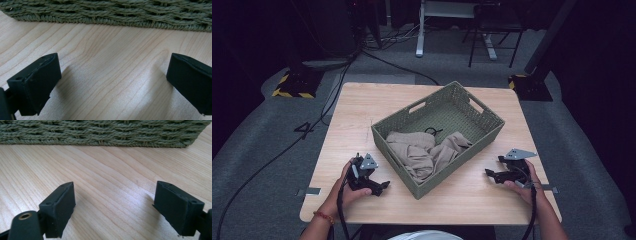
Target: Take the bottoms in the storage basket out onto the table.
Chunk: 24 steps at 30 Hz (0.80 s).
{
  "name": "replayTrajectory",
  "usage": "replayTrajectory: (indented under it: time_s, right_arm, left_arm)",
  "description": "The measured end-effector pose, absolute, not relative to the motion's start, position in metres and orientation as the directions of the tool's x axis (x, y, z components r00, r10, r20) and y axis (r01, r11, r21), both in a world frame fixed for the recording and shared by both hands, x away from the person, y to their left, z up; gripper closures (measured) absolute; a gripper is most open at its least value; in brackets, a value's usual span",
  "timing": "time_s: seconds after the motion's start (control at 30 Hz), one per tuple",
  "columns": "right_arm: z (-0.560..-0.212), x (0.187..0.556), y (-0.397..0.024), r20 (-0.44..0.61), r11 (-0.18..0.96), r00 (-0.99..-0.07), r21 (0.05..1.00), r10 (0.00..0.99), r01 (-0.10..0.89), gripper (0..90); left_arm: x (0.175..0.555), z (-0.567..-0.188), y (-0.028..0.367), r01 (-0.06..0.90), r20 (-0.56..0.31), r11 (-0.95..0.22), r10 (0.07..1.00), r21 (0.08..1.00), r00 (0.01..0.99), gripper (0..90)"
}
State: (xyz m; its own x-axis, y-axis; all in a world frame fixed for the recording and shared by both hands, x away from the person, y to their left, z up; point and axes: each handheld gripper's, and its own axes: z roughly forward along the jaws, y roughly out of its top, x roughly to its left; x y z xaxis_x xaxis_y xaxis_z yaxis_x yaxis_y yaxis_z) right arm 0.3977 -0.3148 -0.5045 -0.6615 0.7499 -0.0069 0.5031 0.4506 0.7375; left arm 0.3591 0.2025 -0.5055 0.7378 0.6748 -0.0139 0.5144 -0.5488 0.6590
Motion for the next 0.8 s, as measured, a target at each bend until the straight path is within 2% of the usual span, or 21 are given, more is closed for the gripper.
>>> replayTrajectory:
  time_s: [0.23,0.3,0.37,0.5,0.7,0.8]
  right_arm:
    - [-0.503,0.399,-0.315,-0.01,0.458,-0.657,0.724,0.754,0.515,18.4]
    - [-0.498,0.4,-0.318,0.006,0.424,-0.638,0.742,0.77,0.519,20.7]
    - [-0.491,0.398,-0.322,0.046,0.382,-0.646,0.774,0.762,0.505,19.1]
    - [-0.478,0.393,-0.323,0.028,0.372,-0.649,0.8,0.76,0.47,20.1]
    - [-0.44,0.386,-0.318,0.037,0.338,-0.685,0.85,0.727,0.405,21.7]
    - [-0.424,0.385,-0.311,-0.003,0.357,-0.696,0.86,0.718,0.364,22.5]
  left_arm:
    - [0.358,-0.506,0.202,0.521,-0.019,-0.54,0.682,0.661,0.731,0.1]
    - [0.358,-0.506,0.202,0.521,-0.019,-0.54,0.682,0.661,0.731,0.1]
    - [0.358,-0.506,0.202,0.522,-0.021,-0.538,0.683,0.662,0.73,0.2]
    - [0.358,-0.506,0.202,0.522,-0.021,-0.538,0.683,0.662,0.73,0.3]
    - [0.357,-0.506,0.202,0.524,-0.02,-0.536,0.687,0.662,0.727,0.3]
    - [0.357,-0.506,0.202,0.525,-0.02,-0.535,0.687,0.662,0.726,0.3]
